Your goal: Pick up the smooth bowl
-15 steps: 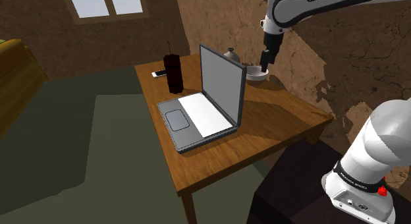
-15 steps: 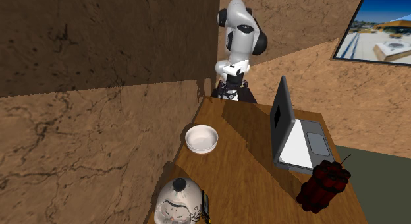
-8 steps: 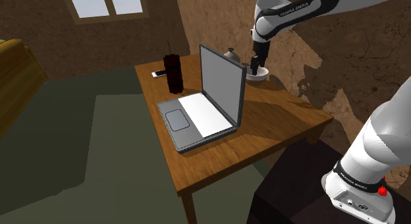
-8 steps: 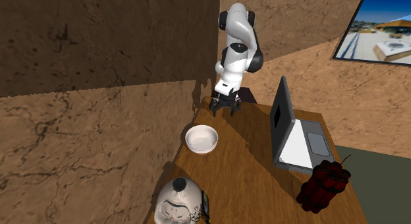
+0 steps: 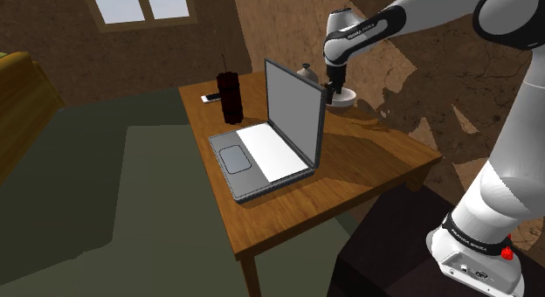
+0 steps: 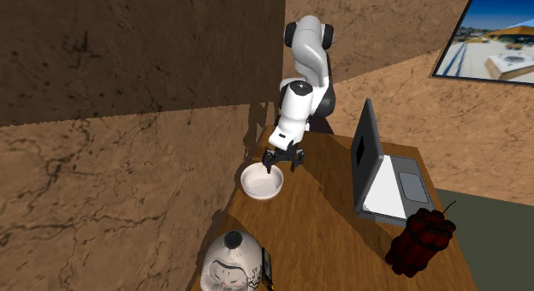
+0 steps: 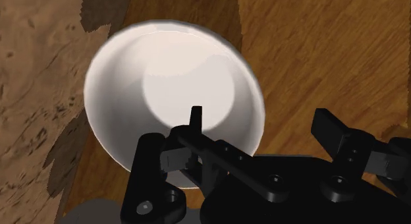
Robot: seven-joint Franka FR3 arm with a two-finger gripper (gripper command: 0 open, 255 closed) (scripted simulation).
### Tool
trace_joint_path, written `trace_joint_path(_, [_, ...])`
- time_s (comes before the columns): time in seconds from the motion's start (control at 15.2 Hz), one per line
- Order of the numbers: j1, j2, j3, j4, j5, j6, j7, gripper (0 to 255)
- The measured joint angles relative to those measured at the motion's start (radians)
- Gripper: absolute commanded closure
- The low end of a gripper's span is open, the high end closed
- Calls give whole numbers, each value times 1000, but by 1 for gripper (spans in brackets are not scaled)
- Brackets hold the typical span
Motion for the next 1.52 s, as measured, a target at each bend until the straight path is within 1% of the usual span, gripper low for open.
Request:
trace_joint_path(0.4, [-5, 35, -1, -34, 4, 69, 0, 0])
trace_joint_path(0.46, [-5, 38, -1, -35, 4, 73, 0, 255])
trace_joint_path(1.12, [-4, 40, -1, -36, 4, 77, 1, 255])
trace_joint_path(1.52, [-2, 11, -1, -3, 1, 15, -2, 255])
